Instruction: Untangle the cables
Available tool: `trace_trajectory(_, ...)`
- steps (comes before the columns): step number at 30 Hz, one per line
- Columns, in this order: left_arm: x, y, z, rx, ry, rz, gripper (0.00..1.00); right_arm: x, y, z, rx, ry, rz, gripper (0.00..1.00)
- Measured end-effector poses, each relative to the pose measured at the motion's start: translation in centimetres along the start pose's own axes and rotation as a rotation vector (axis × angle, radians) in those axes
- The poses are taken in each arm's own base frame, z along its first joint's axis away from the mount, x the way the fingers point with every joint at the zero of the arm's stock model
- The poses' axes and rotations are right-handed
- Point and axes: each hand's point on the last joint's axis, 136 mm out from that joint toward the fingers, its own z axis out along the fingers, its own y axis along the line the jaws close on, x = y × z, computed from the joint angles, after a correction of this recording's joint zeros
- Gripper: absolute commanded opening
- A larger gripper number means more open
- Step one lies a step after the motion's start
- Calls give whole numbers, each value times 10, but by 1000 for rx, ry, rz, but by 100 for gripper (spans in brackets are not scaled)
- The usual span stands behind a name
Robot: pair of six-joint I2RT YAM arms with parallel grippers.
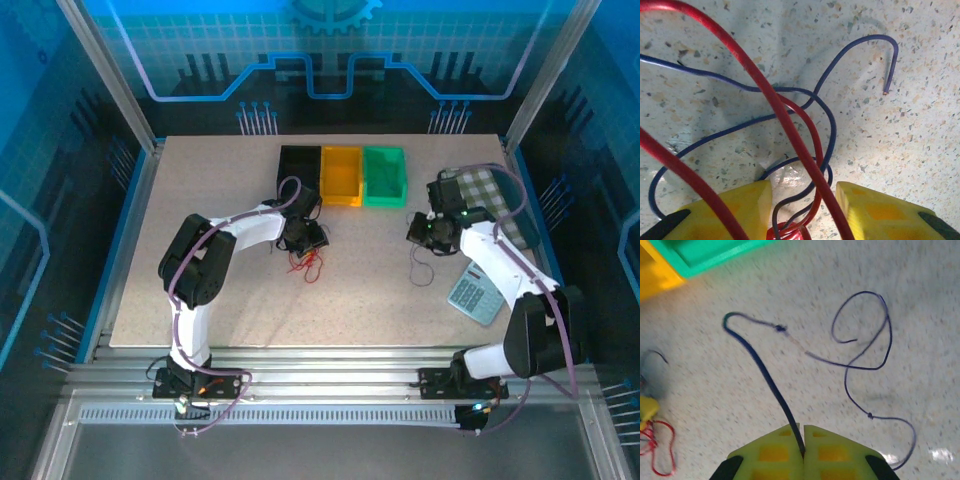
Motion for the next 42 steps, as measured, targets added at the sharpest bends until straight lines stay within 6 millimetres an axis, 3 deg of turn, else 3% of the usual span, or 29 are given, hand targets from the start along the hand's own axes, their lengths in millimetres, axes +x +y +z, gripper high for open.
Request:
trace_trajectory(6, 0, 0, 0, 3, 3, -1, 40, 29, -20, 10, 68, 82, 41, 49)
trace_trajectory(16, 0, 0, 0, 3, 3, -1, 40, 35, -34, 22, 147, 117, 79, 86)
trace_trajectory(23, 0, 0, 0, 4, 3, -1, 40, 35, -39, 43, 206, 162, 66, 80)
trace_trajectory(33, 0, 1, 1, 4, 2, -1, 40, 20, -31, 91, 274, 189, -4, 66)
trace_trajectory(38, 0, 1, 1, 3, 1, -1, 40, 17, -25, 100, 284, 186, -28, 51)
trace_trajectory(42, 0, 1, 1, 3, 1, -1, 40, 17, -24, 101, 289, 173, -33, 28)
